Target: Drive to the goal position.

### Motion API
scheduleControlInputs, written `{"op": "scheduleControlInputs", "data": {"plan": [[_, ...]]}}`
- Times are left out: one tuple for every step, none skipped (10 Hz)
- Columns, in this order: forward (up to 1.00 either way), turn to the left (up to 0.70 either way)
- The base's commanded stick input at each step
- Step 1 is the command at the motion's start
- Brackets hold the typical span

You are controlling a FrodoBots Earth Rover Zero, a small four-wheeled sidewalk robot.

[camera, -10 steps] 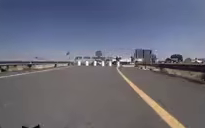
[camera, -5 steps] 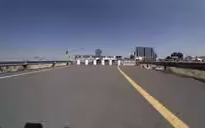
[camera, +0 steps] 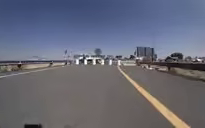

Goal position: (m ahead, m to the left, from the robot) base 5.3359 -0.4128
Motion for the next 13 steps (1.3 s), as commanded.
{"op": "scheduleControlInputs", "data": {"plan": [[1.00,0.00],[1.00,0.00],[1.00,0.00],[1.00,0.00],[1.00,0.00],[1.00,0.00],[1.00,0.00],[1.00,0.00],[1.00,0.00],[1.00,0.00],[1.00,0.00],[1.00,0.00],[1.00,0.00]]}}
